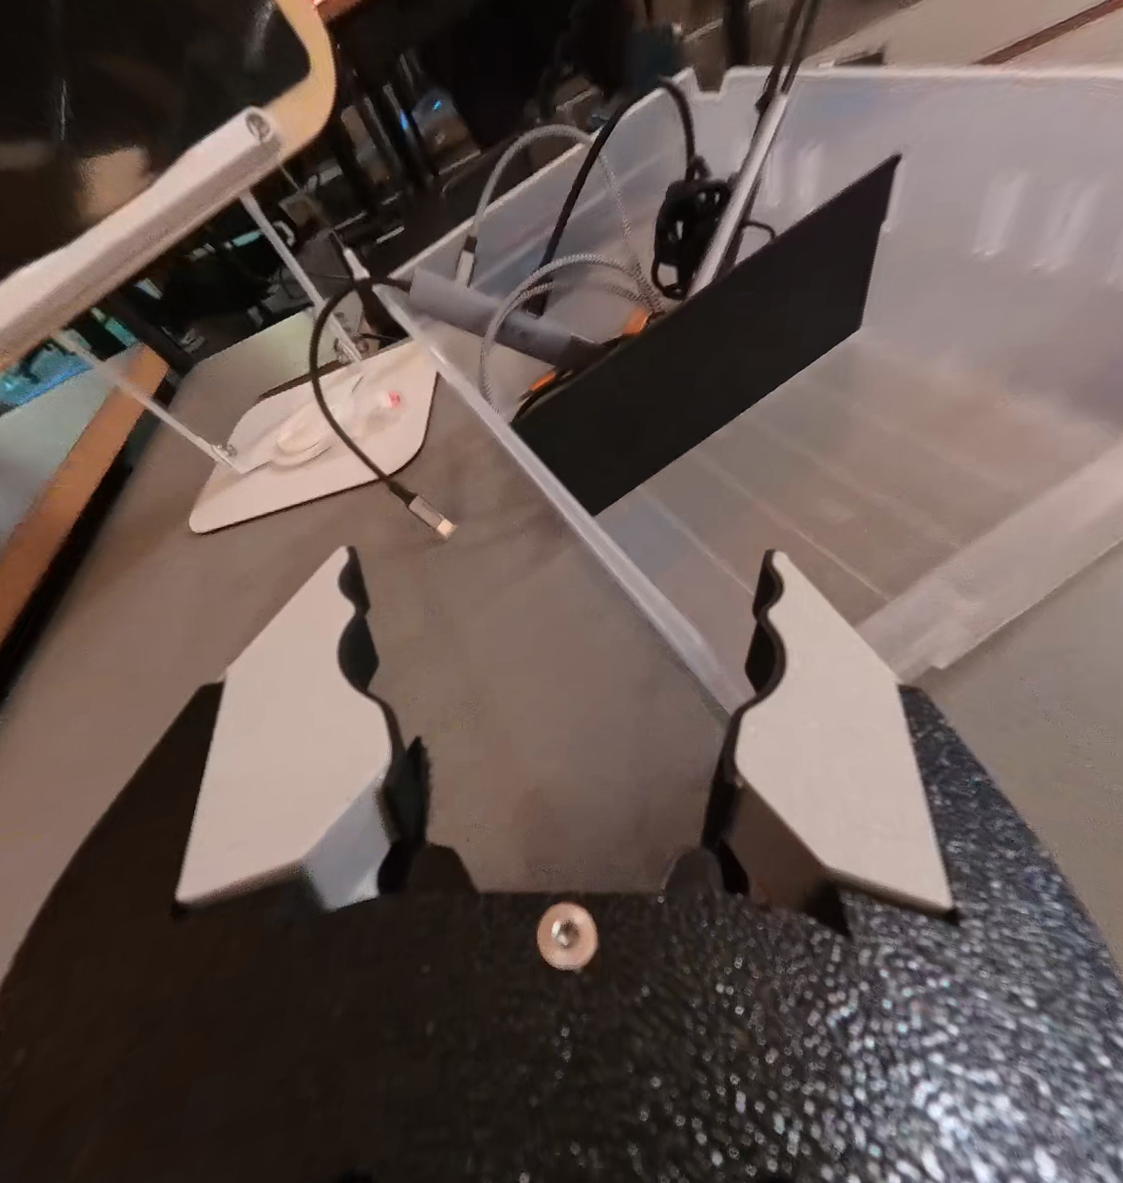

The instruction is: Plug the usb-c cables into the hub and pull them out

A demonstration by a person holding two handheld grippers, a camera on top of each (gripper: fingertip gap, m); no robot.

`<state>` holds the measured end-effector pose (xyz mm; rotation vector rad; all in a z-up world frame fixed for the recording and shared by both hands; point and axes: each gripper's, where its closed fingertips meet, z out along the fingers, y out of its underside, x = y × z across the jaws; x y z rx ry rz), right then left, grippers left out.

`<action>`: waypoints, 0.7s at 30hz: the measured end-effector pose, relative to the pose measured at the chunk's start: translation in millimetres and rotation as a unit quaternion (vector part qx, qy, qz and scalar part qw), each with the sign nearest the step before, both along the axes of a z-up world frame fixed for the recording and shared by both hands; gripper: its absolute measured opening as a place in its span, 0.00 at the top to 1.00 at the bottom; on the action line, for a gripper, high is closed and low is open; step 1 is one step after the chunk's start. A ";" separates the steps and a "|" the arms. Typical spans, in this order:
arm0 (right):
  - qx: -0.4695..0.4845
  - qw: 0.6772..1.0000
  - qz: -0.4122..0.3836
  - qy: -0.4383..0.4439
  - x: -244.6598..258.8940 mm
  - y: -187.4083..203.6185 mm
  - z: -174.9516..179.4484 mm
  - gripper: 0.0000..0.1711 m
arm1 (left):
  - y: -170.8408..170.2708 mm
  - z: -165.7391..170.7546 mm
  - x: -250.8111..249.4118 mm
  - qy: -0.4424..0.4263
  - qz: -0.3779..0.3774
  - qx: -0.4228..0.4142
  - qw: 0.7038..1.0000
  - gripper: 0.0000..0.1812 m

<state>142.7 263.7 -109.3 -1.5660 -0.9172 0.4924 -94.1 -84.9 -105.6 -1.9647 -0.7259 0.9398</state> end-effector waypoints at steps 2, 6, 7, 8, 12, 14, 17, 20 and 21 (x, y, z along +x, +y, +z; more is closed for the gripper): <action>0.005 1.000 -0.023 -0.008 19.0 12.7 2.4 0.27 | -5.0 -0.5 0.6 -0.007 -0.005 0.025 1.000 0.46; 0.002 0.999 -0.044 -0.002 53.6 40.8 5.3 0.59 | -18.1 -11.7 -4.6 -0.049 -0.021 0.052 0.997 0.76; -0.002 0.999 -0.045 -0.005 59.1 48.5 3.8 0.70 | -21.3 -14.0 -6.9 -0.058 -0.026 0.056 0.996 0.84; -0.007 0.999 -0.046 -0.011 63.7 55.6 2.2 0.79 | -24.0 -17.0 -8.5 -0.071 -0.032 0.056 0.995 0.93; -0.025 0.999 -0.033 -0.028 73.9 74.8 0.1 0.98 | -55.9 -18.2 -24.4 -0.061 0.006 0.024 0.998 0.97; -0.039 0.999 -0.015 -0.032 76.7 78.4 -0.7 0.98 | -72.4 -18.1 -25.0 -0.071 0.009 0.046 0.996 0.97; -0.037 0.998 0.007 -0.052 84.6 82.3 -0.7 0.98 | -104.3 -17.7 -23.6 -0.086 0.019 0.084 0.993 0.99; -0.034 0.996 0.032 -0.077 94.2 83.6 -0.9 0.98 | -137.2 -17.5 -21.8 -0.092 0.017 0.099 0.991 0.99; -0.034 0.995 0.039 -0.083 97.8 83.9 -0.8 0.98 | -148.2 -17.4 -21.6 -0.095 0.018 0.105 0.990 0.99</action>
